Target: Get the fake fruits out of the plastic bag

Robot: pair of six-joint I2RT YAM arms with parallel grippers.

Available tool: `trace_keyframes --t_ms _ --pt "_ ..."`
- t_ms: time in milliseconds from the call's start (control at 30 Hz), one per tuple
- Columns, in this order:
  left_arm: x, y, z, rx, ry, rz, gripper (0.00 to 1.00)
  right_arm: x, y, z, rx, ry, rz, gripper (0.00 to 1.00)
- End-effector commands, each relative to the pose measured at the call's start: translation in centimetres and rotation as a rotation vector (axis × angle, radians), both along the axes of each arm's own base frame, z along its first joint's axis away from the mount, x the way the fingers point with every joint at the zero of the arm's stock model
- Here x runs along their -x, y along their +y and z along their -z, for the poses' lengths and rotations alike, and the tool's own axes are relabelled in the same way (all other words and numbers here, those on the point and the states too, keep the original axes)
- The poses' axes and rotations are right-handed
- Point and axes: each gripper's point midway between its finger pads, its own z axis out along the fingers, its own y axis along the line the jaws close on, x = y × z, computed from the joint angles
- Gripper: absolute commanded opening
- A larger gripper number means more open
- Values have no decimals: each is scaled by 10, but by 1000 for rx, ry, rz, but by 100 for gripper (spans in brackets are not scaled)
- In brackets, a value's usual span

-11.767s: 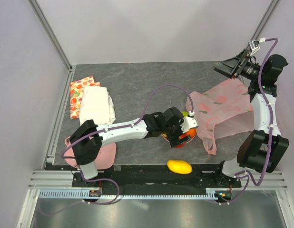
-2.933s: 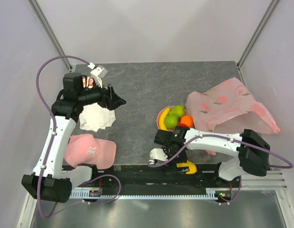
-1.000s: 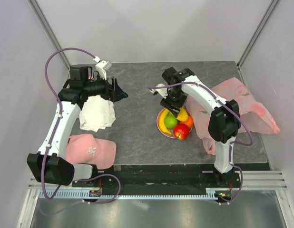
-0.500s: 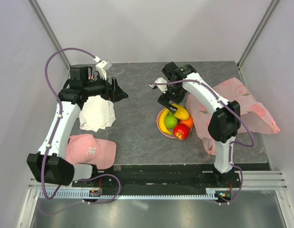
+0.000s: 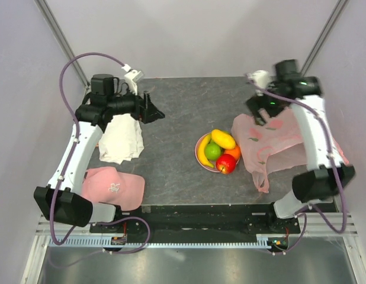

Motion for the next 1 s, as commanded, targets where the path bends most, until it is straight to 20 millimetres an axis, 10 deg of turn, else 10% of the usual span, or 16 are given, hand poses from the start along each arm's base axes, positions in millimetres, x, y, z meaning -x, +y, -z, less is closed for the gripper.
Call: trace_keyframes --t_ms 0,200,333,967 --pt "30 -56 -30 1 -141 210 86 64 -42 -32 -70 -84 -32 97" --pt "89 -147 -10 -29 -109 511 86 146 -87 1 12 12 60 76" --pt "97 -178 -3 -1 -32 550 85 170 -74 27 -69 75 95 84" --pt "73 -179 -11 -62 -117 492 88 154 -63 97 -216 557 364 86"
